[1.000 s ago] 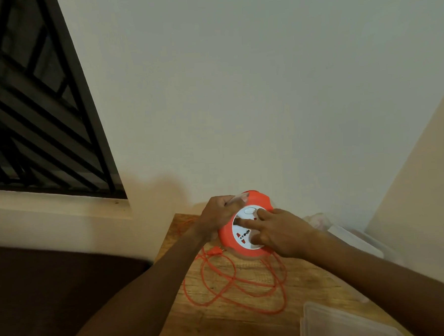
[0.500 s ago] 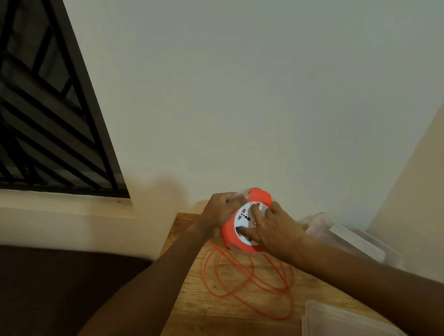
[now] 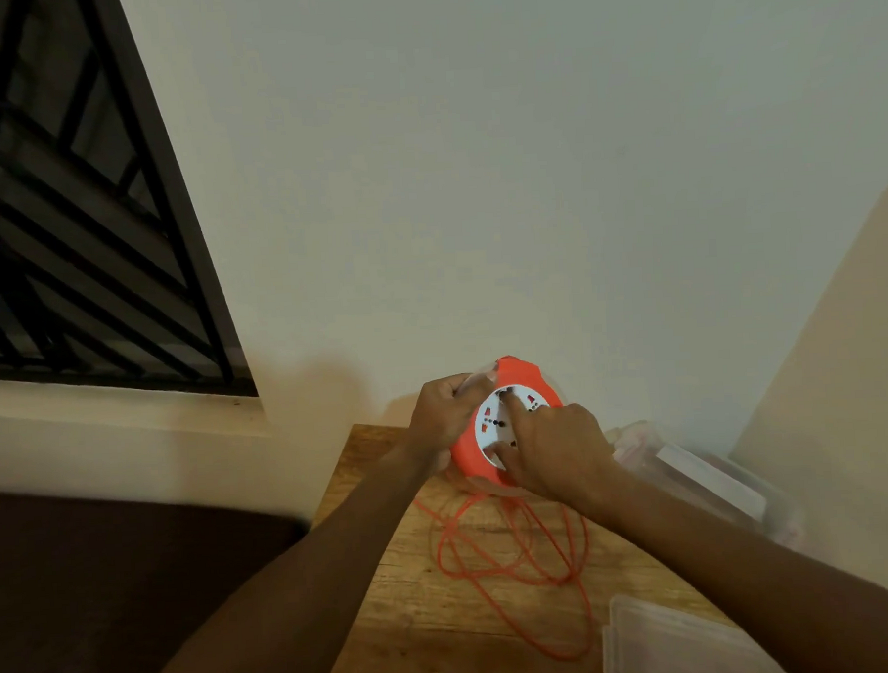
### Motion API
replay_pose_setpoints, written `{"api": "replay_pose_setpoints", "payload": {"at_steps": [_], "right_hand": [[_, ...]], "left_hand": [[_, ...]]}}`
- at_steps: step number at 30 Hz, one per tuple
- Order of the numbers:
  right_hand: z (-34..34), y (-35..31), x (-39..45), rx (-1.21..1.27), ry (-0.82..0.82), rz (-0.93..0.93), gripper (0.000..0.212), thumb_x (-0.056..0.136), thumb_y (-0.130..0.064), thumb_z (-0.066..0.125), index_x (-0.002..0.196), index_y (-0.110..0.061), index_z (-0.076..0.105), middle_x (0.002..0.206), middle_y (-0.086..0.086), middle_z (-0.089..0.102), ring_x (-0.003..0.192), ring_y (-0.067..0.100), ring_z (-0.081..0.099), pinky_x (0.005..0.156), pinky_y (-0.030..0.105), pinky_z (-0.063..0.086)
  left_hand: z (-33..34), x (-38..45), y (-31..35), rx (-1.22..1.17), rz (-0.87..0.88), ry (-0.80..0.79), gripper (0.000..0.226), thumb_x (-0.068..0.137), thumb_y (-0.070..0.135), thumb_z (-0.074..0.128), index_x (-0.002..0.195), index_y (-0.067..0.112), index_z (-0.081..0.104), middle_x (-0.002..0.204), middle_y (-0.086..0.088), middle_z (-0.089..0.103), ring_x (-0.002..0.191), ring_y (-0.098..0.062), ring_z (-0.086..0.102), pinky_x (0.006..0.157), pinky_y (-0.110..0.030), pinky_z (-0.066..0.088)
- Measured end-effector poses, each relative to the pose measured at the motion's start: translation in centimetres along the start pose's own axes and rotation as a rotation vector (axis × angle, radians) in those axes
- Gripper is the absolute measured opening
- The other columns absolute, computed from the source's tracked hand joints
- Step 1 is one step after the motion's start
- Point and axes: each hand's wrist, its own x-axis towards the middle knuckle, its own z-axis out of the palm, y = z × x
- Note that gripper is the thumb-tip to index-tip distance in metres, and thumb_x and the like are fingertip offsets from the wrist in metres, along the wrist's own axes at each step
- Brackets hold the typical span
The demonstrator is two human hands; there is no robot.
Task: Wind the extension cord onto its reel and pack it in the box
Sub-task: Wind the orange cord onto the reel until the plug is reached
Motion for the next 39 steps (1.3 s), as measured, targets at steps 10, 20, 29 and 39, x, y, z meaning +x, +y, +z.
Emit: {"api": "replay_pose_setpoints", "payload": {"at_steps": [10, 20, 29, 39], "right_hand": [[0.5, -0.8, -0.2, 1.141, -0.245, 0.603, 0.064, 0.084, -0.035, 0.064, 0.143, -0.021, 0.043, 0.130, 0.000, 0.060, 0.106, 0.022, 0.064, 0.067, 0.024, 0.050], [-1.0, 3.2, -0.6, -0.109, -0.072, -0.641, 0.030, 0.079, -0.018, 0.073, 0.106, -0.031, 0.069, 0.148, 0.010, 0.046, 0.107, 0.030, 0.059, 0.070, 0.039, 0.053], [-1.2, 1.0, -0.7, -0.321, -0.041, -0.665, 0.038, 0.093, -0.030, 0.059, 0.130, -0.038, 0.051, 0.142, 0.029, 0.044, 0.101, 0.041, 0.059, 0.089, 0.052, 0.044], [-1.2, 0.1, 0.6, -0.195, 0.070, -0.370, 0.071, 0.072, -0.048, 0.070, 0.137, -0.025, 0.052, 0.084, 0.006, 0.075, 0.067, 0.026, 0.070, 0.070, 0.036, 0.051]], "left_hand": [[-0.4, -0.1, -1.4, 0.021, 0.024, 0.126, 0.046, 0.095, 0.046, 0.071, 0.075, 0.005, 0.074, 0.075, -0.018, 0.075, 0.061, -0.020, 0.072, 0.054, -0.031, 0.056], [-1.1, -0.5, -0.1, 0.082, 0.003, -0.068, 0.051, 0.092, 0.049, 0.073, 0.101, -0.001, 0.074, 0.096, -0.027, 0.077, 0.077, -0.040, 0.078, 0.067, -0.042, 0.064], [-2.5, -0.4, 0.7, 0.277, 0.069, -0.141, 0.026, 0.097, 0.047, 0.068, 0.095, 0.025, 0.081, 0.086, 0.003, 0.082, 0.073, -0.014, 0.079, 0.059, -0.019, 0.059], [-2.4, -0.6, 0.9, 0.091, 0.000, -0.040, 0.038, 0.098, 0.037, 0.071, 0.098, -0.001, 0.076, 0.086, -0.011, 0.080, 0.074, -0.022, 0.076, 0.065, -0.034, 0.063]]}}
